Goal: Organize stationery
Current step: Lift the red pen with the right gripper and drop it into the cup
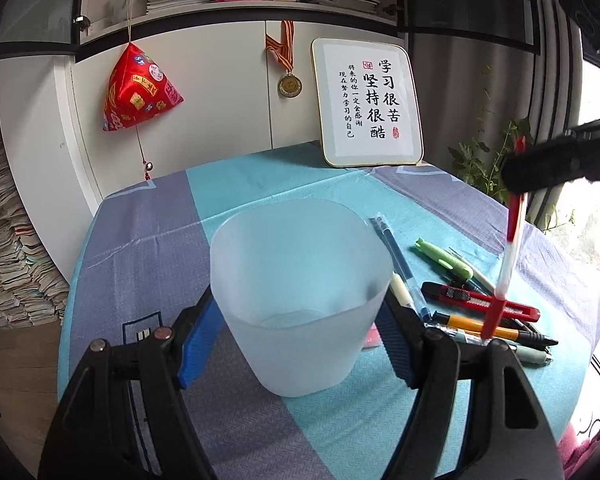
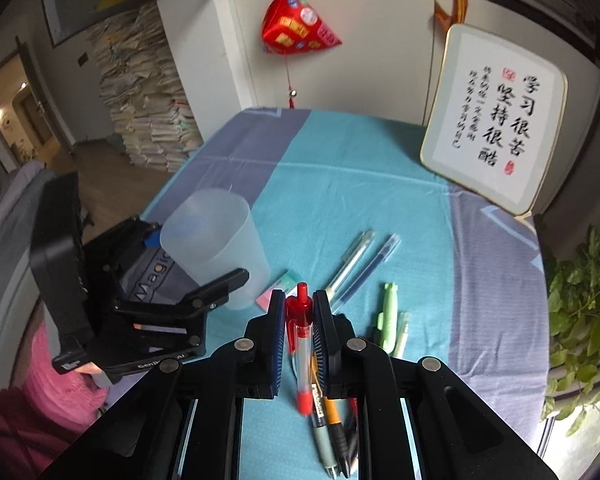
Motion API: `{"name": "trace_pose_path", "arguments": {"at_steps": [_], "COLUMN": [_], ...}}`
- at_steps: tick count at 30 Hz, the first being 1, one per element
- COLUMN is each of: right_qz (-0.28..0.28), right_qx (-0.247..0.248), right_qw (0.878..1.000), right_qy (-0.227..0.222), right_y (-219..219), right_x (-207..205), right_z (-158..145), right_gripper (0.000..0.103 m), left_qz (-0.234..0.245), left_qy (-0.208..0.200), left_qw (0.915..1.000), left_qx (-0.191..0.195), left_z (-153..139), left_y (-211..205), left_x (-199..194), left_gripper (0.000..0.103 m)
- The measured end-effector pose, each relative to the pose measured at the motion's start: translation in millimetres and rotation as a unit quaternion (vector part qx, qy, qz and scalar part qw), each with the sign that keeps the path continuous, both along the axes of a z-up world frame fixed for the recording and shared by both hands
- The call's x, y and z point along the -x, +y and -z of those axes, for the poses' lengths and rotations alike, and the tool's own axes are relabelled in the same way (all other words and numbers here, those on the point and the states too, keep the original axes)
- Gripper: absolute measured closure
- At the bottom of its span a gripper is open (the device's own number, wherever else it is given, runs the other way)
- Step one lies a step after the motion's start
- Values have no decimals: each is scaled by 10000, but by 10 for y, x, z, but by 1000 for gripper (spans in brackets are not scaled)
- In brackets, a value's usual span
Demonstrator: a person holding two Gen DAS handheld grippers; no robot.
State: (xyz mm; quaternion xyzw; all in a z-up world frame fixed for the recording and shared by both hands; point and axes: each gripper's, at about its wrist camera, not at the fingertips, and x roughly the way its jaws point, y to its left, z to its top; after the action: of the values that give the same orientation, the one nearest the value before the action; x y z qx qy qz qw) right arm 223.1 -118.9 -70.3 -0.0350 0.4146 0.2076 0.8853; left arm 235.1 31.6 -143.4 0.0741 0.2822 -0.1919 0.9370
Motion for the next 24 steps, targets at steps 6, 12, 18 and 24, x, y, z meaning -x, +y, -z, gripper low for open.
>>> {"name": "trace_pose_path", "arguments": {"at_steps": [6,12,18,24], "right_qz": [51,-211,-466,-459], "right_qx": [-285,-720,-656,-734], "right_qw": [9974,9911,9929,9954], "right_qy": [-656,-1097,-878,-401], "right_y": [73,240,550,629], "right_x": [23,31,-165,-337], "right_z": [-562,-996,-796,-518], "right_gripper": [89,89,89,89], "left_qz": [-7,-7,-7,-7], "left_qy": [-6,12,14,14], "left_qw": [10000,10000,10000,10000], "left_qx": [10,50,63,62], "left_z": [1,-1,-1,-1], "left_y": [3,16,15,15], "left_x": [-2,-8,-8,-4], "left_gripper": [32,32,32,32]}}
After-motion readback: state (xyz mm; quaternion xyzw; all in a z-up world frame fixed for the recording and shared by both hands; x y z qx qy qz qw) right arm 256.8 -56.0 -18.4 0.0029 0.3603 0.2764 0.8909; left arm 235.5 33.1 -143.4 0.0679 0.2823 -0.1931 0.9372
